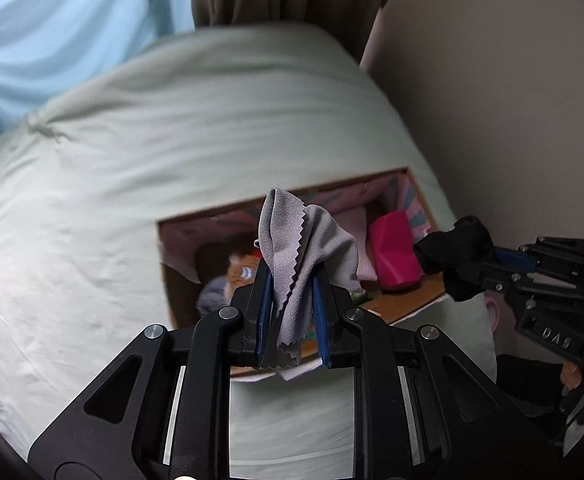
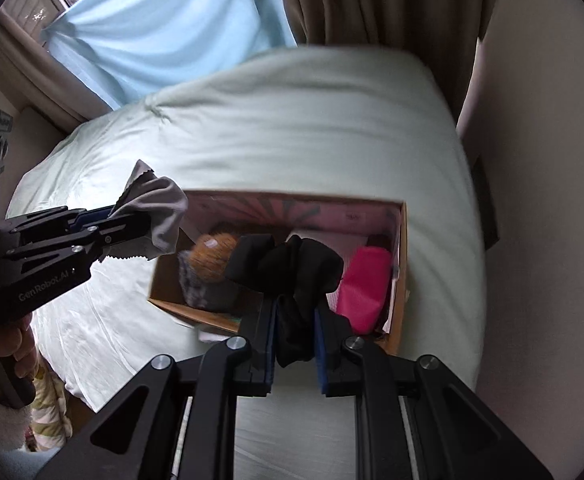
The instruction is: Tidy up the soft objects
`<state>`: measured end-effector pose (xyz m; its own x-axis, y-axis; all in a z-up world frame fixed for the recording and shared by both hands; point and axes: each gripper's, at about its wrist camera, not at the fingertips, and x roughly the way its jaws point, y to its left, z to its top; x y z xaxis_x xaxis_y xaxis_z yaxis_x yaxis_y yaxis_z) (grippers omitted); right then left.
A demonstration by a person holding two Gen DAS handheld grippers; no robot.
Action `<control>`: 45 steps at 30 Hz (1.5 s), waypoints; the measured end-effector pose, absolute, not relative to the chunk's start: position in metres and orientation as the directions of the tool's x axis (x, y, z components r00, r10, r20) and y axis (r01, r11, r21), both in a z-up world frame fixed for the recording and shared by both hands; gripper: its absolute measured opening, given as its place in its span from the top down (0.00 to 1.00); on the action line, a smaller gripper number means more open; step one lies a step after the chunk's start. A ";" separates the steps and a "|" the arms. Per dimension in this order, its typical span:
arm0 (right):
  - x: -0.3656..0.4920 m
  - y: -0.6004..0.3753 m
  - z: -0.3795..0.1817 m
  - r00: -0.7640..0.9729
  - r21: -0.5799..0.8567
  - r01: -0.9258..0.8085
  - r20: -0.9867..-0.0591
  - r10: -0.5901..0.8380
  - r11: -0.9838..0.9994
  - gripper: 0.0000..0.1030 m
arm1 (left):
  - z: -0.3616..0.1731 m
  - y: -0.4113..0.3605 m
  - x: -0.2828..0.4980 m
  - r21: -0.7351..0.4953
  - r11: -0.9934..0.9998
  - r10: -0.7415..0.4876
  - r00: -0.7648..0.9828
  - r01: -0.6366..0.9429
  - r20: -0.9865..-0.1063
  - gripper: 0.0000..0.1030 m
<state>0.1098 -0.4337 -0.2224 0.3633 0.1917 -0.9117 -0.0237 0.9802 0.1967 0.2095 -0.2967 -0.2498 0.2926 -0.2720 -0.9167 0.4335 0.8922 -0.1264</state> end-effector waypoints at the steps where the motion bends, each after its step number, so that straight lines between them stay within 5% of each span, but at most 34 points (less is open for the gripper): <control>1: 0.111 -0.437 -0.230 0.356 0.203 -0.024 -0.913 0.198 0.979 0.86 | -0.258 -0.301 0.213 -0.121 0.893 -0.262 0.281 0.433 -0.923 0.84; 13: 0.134 -0.462 -0.297 0.289 0.291 0.025 -0.918 0.272 0.956 0.85 | -0.329 -0.329 0.215 -0.055 0.898 -0.135 0.155 0.437 -0.979 0.84; 17: 0.151 -0.463 -0.304 0.285 0.307 0.045 -0.916 0.282 0.951 0.60 | -0.338 -0.334 0.216 -0.042 0.892 -0.112 0.131 0.450 -0.985 0.79; 18: 0.153 -0.463 -0.305 0.285 0.311 0.051 -0.915 0.285 0.949 0.43 | -0.340 -0.336 0.215 -0.020 0.888 -0.089 0.129 0.460 -0.988 0.55; 19: 0.155 -0.463 -0.304 0.286 0.317 0.057 -0.914 0.288 0.947 0.29 | -0.339 -0.336 0.215 -0.010 0.884 -0.080 0.132 0.467 -0.988 0.06; 21: 0.159 -0.465 -0.302 0.302 0.319 0.071 -0.910 0.284 0.945 0.18 | -0.335 -0.335 0.212 0.001 0.878 -0.089 0.165 0.479 -0.982 0.00; 35: 0.156 -0.457 -0.275 0.312 0.229 0.122 -0.933 0.181 0.966 0.18 | -0.306 -0.307 0.205 -0.019 0.892 -0.127 0.210 0.451 -0.970 0.00; 45: 0.127 -0.412 -0.194 0.392 0.154 0.112 -0.915 0.098 0.982 0.18 | -0.199 -0.232 0.174 0.003 0.926 -0.158 0.394 0.378 -0.905 0.00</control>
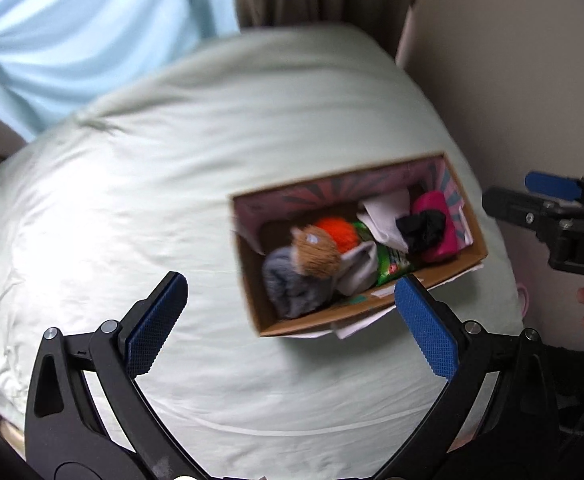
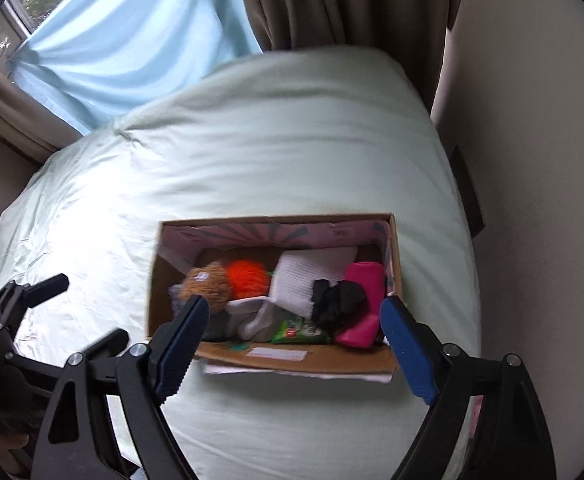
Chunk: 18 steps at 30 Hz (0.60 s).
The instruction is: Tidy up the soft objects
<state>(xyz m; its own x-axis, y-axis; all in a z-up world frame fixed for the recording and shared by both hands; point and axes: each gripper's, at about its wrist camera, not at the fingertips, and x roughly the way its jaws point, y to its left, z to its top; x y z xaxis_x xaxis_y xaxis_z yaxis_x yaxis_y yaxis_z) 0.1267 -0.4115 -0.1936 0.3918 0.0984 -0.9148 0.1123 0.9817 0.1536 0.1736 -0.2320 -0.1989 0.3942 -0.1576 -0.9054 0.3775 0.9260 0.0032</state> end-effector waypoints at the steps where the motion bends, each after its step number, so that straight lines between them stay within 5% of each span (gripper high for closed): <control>1: 0.124 -0.404 -0.185 0.402 0.148 0.109 -0.911 0.092 0.983 0.18 | -0.186 -0.219 0.169 0.002 0.929 -0.163 0.415 0.369 -0.895 0.00; 18: 0.070 -0.237 -0.046 0.638 0.069 -0.003 -0.768 0.055 0.998 0.18 | -0.029 -0.030 0.093 0.068 0.988 -0.063 0.760 0.139 -0.647 0.00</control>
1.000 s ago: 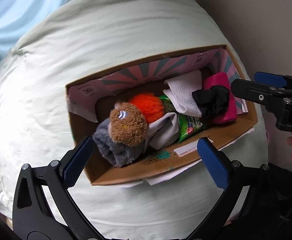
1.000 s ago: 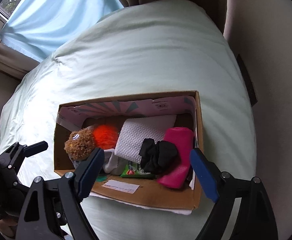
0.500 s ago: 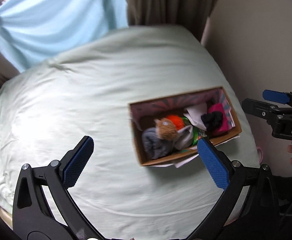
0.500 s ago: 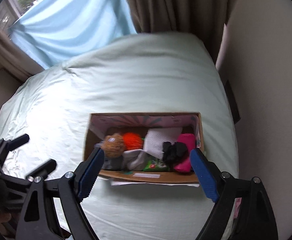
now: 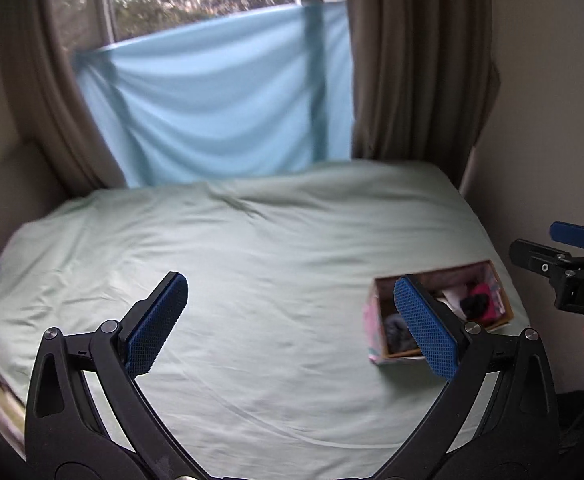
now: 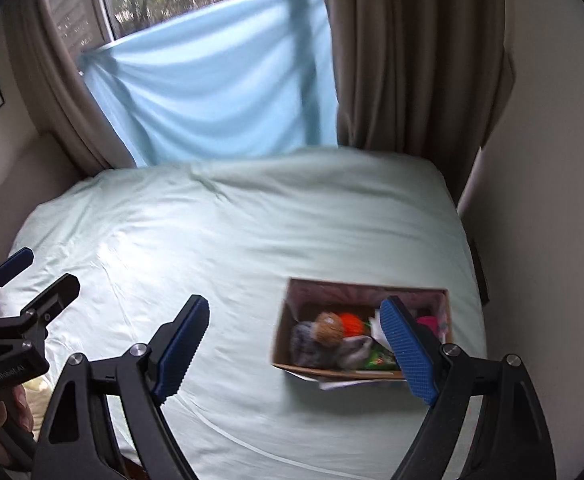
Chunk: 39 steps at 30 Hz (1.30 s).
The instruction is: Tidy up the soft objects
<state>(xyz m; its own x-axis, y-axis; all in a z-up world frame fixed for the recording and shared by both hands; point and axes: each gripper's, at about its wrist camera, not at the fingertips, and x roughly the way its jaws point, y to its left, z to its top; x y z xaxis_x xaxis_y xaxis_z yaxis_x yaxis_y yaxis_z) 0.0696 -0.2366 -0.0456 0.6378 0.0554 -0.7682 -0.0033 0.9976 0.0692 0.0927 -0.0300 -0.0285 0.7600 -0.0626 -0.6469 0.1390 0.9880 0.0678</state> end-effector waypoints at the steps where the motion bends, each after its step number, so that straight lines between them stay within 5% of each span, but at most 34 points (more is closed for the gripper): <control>1: 0.065 -0.228 -0.040 0.655 0.064 0.002 -0.754 0.048 0.998 0.18 | -0.022 -0.021 0.087 0.062 0.989 -0.063 0.774 0.131 -0.630 0.00; 19: 0.000 -0.164 0.006 0.819 -0.018 0.064 -0.570 -0.063 0.998 0.18 | 0.006 0.030 0.037 -0.011 0.993 -0.105 0.866 0.114 -0.489 0.00; 39: -0.010 -0.165 0.012 0.845 -0.025 0.101 -0.526 -0.099 0.995 0.18 | 0.012 0.020 0.027 0.002 0.991 -0.117 0.886 0.132 -0.449 0.00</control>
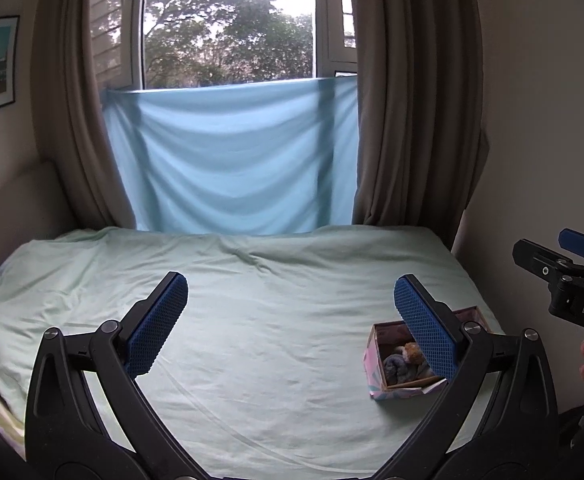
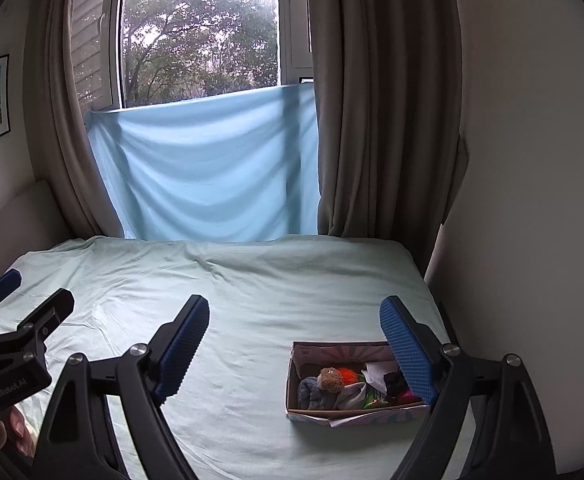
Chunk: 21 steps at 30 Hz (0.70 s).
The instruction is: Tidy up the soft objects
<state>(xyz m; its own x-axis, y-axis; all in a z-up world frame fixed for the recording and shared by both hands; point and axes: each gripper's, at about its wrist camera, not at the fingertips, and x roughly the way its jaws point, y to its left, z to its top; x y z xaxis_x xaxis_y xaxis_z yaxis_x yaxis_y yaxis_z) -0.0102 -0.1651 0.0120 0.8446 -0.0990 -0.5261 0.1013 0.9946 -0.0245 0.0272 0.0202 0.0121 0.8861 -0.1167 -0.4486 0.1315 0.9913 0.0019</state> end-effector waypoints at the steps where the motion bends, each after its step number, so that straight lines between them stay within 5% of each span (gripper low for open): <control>1: -0.010 -0.165 0.012 0.845 -0.024 0.101 -0.526 -0.099 0.995 0.18 | 0.012 0.020 0.027 0.002 0.991 -0.118 0.886 0.133 -0.448 0.00; 21: -0.014 -0.173 0.019 0.858 -0.021 0.102 -0.505 -0.099 0.995 0.18 | 0.014 0.014 0.023 0.003 0.991 -0.119 0.892 0.134 -0.436 0.00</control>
